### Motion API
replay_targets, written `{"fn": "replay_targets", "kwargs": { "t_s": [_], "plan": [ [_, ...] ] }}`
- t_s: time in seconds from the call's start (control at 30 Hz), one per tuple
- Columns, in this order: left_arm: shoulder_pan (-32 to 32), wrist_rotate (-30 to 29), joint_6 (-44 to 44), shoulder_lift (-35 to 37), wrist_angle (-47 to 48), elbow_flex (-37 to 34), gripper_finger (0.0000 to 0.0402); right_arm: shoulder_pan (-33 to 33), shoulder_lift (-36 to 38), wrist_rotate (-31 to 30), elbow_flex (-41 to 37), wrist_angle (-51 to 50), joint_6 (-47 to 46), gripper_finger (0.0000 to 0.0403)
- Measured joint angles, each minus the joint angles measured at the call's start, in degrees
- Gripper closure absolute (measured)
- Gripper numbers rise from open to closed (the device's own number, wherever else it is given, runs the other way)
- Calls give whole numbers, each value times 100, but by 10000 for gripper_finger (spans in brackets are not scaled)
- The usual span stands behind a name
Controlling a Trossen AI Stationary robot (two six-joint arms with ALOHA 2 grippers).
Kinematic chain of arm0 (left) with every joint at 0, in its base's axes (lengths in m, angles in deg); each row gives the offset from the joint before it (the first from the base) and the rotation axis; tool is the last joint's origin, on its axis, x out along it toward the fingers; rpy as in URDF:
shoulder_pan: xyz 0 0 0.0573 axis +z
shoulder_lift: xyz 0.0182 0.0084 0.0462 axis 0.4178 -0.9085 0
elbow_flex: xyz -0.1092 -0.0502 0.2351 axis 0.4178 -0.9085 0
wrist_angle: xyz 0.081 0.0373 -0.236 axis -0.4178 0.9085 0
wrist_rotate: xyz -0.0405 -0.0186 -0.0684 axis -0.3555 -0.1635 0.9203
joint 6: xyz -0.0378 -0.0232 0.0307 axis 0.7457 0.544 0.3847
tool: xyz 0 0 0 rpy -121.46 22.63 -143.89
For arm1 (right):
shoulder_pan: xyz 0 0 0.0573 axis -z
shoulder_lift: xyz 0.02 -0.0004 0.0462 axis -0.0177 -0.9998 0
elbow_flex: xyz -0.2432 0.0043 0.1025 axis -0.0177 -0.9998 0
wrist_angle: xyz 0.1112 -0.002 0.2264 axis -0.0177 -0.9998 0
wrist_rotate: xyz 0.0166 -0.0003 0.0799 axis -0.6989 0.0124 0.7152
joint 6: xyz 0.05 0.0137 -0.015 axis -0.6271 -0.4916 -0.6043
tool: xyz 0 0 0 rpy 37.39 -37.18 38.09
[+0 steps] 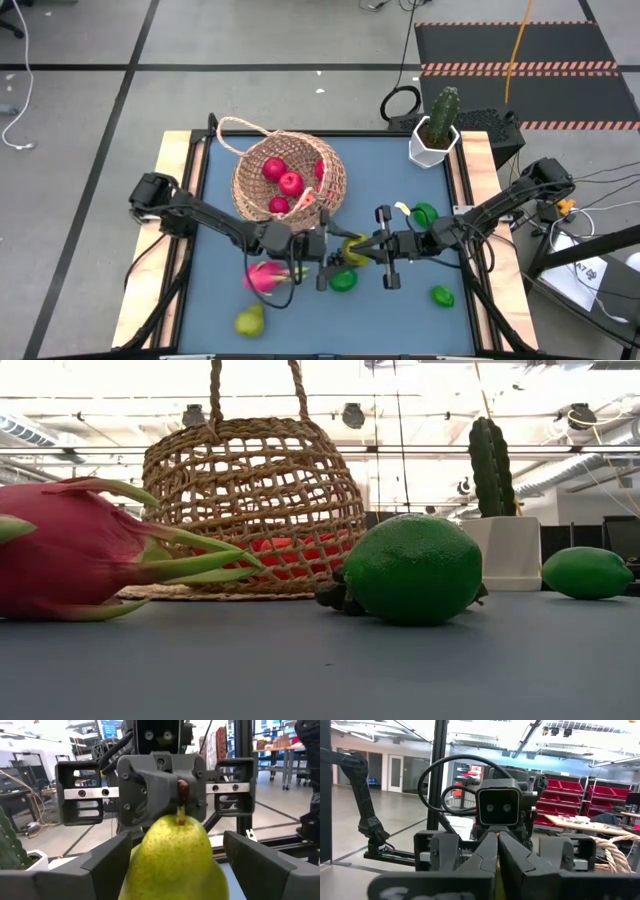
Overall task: Build produce basket
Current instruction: Put the green pear into the basket
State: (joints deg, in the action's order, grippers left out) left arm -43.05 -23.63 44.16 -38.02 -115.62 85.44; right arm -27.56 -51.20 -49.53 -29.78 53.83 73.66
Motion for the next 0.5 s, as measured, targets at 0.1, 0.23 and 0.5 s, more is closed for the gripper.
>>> {"fn": "replay_targets", "kwargs": {
  "t_s": [0.1, 0.23, 0.5],
  "plan": [
    [0, -3, -26, -24, 15, 32, 105, 0, 0, 4, 0, -25, 0, 401],
    [0, -6, -34, -22, 46, 38, 130, -2, 0, 4, 0, -30, -1, 401],
    [7, -2, -57, -16, 92, 38, 172, -2, -2, 0, -4, -69, 0, 401]
  ]
}}
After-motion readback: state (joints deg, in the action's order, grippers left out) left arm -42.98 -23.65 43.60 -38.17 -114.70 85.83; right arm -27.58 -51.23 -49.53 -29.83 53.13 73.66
